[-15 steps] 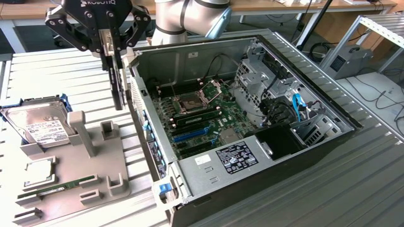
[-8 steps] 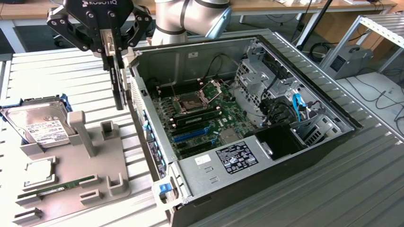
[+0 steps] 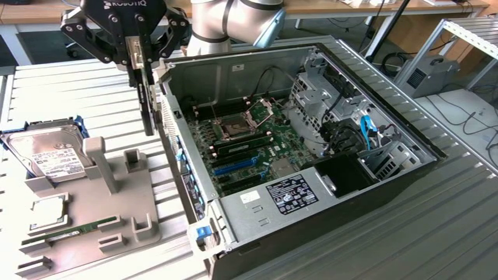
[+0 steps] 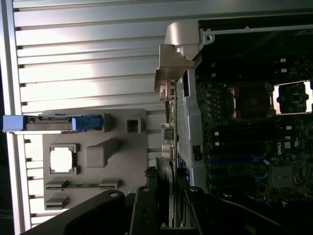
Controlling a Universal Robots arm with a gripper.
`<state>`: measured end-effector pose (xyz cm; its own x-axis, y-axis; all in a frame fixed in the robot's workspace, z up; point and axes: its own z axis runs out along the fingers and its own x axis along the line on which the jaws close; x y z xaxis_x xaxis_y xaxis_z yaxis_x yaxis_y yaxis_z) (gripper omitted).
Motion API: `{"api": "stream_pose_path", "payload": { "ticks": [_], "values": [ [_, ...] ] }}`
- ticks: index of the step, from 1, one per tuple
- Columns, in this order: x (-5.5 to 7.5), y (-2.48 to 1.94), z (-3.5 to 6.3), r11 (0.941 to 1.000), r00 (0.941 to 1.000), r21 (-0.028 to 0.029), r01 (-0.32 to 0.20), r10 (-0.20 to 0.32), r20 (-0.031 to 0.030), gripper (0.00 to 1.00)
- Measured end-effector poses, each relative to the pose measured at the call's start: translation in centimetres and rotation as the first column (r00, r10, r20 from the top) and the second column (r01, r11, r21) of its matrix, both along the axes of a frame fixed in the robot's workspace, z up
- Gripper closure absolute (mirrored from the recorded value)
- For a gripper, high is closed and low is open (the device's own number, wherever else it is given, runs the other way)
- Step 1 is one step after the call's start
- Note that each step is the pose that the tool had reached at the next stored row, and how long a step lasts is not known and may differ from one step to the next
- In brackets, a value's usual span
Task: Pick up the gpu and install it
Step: 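Pick up the gpu and move the gpu toward the slot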
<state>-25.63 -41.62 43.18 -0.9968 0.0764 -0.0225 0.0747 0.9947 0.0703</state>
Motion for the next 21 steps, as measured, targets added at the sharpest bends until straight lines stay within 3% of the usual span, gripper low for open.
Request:
{"api": "stream_pose_path", "payload": {
  "ticks": [21],
  "values": [
    [0.86,0.00,-0.13,1.0000,1.0000,0.0000,0.000,0.000,0.0000,0.74]
  ]
}}
